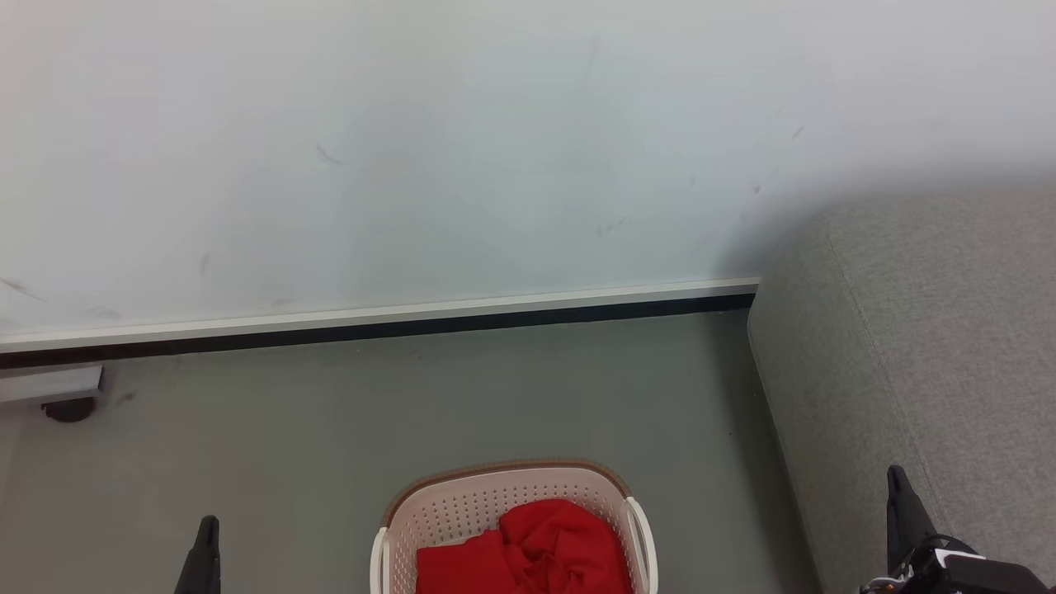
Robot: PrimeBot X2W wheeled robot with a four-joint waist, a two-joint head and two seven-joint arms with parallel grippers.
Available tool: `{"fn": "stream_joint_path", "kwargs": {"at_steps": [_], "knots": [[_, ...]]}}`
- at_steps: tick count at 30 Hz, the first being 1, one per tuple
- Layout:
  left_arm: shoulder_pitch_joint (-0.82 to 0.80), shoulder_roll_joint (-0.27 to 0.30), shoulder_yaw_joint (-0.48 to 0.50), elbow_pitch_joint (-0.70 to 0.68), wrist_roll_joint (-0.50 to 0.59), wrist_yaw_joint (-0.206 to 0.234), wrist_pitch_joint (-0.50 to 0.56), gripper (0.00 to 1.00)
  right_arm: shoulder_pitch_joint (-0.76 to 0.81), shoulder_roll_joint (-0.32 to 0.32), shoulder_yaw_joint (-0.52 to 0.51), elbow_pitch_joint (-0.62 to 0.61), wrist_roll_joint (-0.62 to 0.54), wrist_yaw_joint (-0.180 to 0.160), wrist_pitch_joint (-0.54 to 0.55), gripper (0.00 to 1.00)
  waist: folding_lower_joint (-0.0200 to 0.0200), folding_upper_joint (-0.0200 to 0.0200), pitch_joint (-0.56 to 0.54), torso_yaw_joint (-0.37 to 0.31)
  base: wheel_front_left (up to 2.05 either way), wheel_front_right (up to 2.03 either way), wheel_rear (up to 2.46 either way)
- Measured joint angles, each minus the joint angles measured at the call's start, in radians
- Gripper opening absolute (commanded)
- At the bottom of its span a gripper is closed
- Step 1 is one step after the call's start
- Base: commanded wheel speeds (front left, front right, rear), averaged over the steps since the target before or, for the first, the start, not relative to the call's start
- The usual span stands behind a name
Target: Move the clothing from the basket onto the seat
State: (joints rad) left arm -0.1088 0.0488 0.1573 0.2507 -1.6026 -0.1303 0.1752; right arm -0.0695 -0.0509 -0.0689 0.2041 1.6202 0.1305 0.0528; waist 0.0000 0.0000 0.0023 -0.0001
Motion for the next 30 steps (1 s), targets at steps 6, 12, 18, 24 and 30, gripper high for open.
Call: {"fn": "stream_joint_path", "kwargs": {"at_steps": [6, 12, 18, 24, 30], "knots": [[0.0, 0.0, 0.0, 0.0, 0.0, 0.0, 0.0, 0.0, 0.0, 0.0, 0.0, 0.0, 0.0, 0.0, 0.0, 0.0, 0.0, 0.0, 0.0, 0.0, 0.0, 0.0, 0.0], [0.0, 0.0, 0.0, 0.0, 0.0, 0.0, 0.0, 0.0, 0.0, 0.0, 0.0, 0.0, 0.0, 0.0, 0.0, 0.0, 0.0, 0.0, 0.0, 0.0, 0.0, 0.0, 0.0], [0.0, 0.0, 0.0, 0.0, 0.0, 0.0, 0.0, 0.0, 0.0, 0.0, 0.0, 0.0, 0.0, 0.0, 0.0, 0.0, 0.0, 0.0, 0.0, 0.0, 0.0, 0.0, 0.0], [0.0, 0.0, 0.0, 0.0, 0.0, 0.0, 0.0, 0.0, 0.0, 0.0, 0.0, 0.001, 0.0, 0.0, 0.0, 0.0, 0.0, 0.0, 0.0, 0.0, 0.0, 0.0, 0.0], [0.0, 0.0, 0.0, 0.0, 0.0, 0.0, 0.0, 0.0, 0.0, 0.0, 0.0, 0.0, 0.0, 0.0, 0.0, 0.0, 0.0, 0.0, 0.0, 0.0, 0.0, 0.0, 0.0]]}}
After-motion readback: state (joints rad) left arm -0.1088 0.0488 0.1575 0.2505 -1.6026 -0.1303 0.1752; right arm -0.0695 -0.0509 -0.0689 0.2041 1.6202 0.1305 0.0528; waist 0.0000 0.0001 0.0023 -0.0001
